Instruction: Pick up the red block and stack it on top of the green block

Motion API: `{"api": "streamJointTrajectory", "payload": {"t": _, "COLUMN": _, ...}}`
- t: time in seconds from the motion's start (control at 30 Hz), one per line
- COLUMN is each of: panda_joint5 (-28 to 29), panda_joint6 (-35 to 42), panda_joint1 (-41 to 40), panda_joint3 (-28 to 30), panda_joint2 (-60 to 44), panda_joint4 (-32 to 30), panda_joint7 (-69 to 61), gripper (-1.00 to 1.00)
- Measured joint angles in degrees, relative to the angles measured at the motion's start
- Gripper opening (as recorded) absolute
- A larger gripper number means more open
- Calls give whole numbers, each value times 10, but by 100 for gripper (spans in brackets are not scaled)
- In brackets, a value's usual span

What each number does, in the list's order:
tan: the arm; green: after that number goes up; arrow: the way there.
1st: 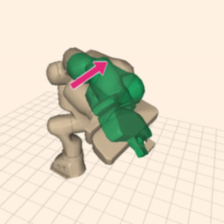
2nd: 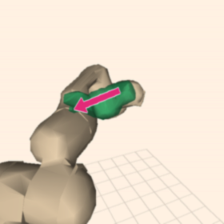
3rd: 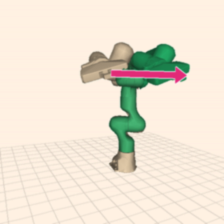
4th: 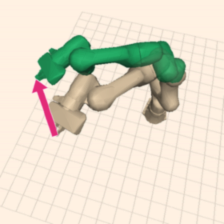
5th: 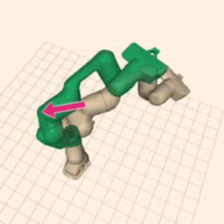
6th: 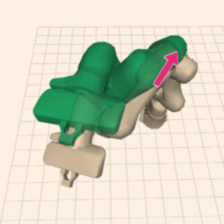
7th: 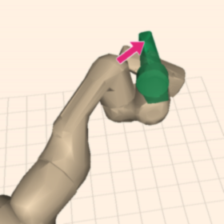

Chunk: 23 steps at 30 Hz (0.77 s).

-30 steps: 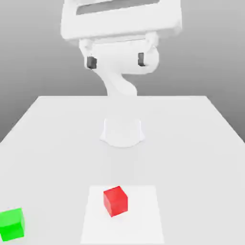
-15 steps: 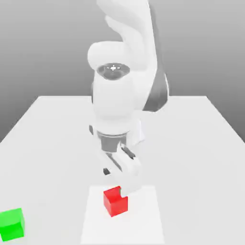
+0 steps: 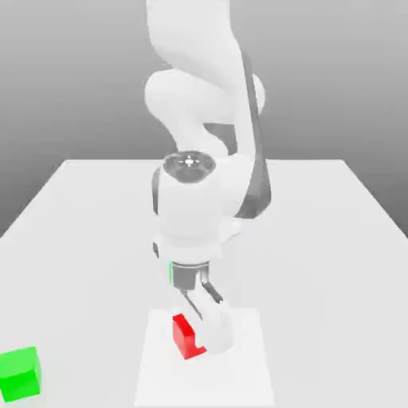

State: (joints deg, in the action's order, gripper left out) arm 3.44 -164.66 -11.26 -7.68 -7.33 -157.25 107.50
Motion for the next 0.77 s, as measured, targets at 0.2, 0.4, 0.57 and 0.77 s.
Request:
{"api": "streamJointTrajectory", "payload": {"t": 0.2, "panda_joint5": -35, "panda_joint6": 85, "panda_joint1": -54, "panda_joint3": 17, "panda_joint2": 31, "panda_joint4": 54, "panda_joint7": -75, "gripper": -100}}
{"api": "streamJointTrajectory", "payload": {"t": 0.4, "panda_joint5": -43, "panda_joint6": 152, "panda_joint1": -127, "panda_joint3": 64, "panda_joint2": -25, "panda_joint4": 177, "panda_joint7": -176, "gripper": -100}}
{"api": "streamJointTrajectory", "payload": {"t": 0.57, "panda_joint5": -47, "panda_joint6": 169, "panda_joint1": -177, "panda_joint3": 96, "panda_joint2": -87, "panda_joint4": 256, "panda_joint7": -238, "gripper": -100}}
{"api": "streamJointTrajectory", "payload": {"t": 0.77, "panda_joint5": -50, "panda_joint6": 122, "panda_joint1": -181, "panda_joint3": 95, "panda_joint2": -141, "panda_joint4": 263, "panda_joint7": -244, "gripper": 100}}
